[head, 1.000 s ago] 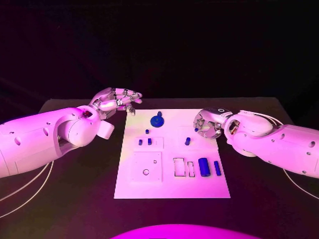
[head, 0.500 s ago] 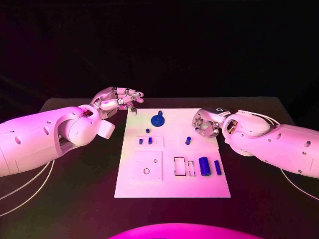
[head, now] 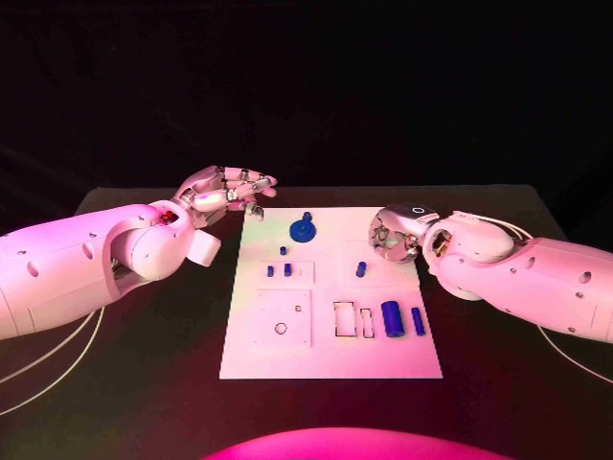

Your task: Assemble the parts on the task board

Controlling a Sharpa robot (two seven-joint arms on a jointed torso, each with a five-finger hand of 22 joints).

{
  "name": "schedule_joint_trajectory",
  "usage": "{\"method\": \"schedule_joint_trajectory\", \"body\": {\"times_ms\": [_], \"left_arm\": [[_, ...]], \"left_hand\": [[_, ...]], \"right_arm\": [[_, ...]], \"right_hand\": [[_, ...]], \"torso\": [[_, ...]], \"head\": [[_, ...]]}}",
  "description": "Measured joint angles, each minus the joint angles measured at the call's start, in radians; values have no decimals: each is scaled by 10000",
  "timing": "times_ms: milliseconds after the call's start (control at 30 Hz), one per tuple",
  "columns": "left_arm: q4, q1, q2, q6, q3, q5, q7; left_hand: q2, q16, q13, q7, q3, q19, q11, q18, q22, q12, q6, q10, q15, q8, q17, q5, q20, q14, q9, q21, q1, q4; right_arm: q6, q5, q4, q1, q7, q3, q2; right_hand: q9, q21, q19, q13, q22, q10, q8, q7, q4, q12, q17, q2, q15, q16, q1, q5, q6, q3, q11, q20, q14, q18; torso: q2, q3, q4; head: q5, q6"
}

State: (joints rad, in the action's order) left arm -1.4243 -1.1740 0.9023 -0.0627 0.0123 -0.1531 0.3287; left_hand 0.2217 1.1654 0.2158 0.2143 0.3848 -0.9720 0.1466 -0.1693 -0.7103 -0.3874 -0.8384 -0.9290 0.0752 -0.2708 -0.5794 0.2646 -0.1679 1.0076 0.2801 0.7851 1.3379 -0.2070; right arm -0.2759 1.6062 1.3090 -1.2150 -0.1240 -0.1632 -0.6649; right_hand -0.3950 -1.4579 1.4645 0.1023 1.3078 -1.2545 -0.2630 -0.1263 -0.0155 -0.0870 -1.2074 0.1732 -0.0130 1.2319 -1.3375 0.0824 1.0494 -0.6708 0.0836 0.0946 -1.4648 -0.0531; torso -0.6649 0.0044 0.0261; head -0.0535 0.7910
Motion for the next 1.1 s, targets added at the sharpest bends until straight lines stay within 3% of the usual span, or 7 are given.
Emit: {"method": "schedule_joint_trajectory", "body": {"times_ms": [167,733,833,1100], "left_arm": [[-7,0,1,12,0,-16,0],[52,0,16,5,0,-53,24],[58,0,16,0,0,-53,36],[108,0,23,-11,0,-36,65]], "left_hand": [[-29,0,5,0,0,1,1,0,7,0,0,39,18,-37,0,0,0,-57,5,0,29,0],[-152,40,58,-89,-207,-72,-53,-2,66,-112,388,197,-34,-70,53,-36,0,-109,2,-88,263,-41],[-196,84,78,-145,-303,-72,-106,-1,87,-184,683,250,-34,-11,76,-36,0,-109,-35,-126,307,-83],[-158,84,77,-146,-302,-72,-106,-1,86,-184,682,250,-69,-11,76,-36,1,-144,-35,-126,345,-83]], "right_arm": [[-126,329,102,42,-248,-13,8],[-955,842,537,134,-600,-60,-274],[-1196,841,701,101,-578,-37,-413],[-1839,639,1473,7,-435,24,-923]], "right_hand": [[-106,-84,35,50,-1,-63,-79,11,-210,-39,-8,-103,-55,49,-104,72,117,-127,63,-34,-17,0],[-131,-81,-1,52,-3,-93,-117,12,-278,-56,11,-104,-69,49,-104,105,117,-194,95,-69,-2,0],[-153,-81,-1,52,-3,-93,-117,47,-306,-54,11,-104,-68,48,-104,102,152,-223,95,-69,-2,-1],[-162,-80,-2,52,-4,-92,-117,48,-345,-33,11,-142,-68,48,-144,77,152,-262,94,-69,-2,-1]], "torso": [[3,2,1],[4,5,1],[8,1,3],[12,-1,6]], "head": [[27,6],[51,-6],[52,-11],[36,-32]]}}
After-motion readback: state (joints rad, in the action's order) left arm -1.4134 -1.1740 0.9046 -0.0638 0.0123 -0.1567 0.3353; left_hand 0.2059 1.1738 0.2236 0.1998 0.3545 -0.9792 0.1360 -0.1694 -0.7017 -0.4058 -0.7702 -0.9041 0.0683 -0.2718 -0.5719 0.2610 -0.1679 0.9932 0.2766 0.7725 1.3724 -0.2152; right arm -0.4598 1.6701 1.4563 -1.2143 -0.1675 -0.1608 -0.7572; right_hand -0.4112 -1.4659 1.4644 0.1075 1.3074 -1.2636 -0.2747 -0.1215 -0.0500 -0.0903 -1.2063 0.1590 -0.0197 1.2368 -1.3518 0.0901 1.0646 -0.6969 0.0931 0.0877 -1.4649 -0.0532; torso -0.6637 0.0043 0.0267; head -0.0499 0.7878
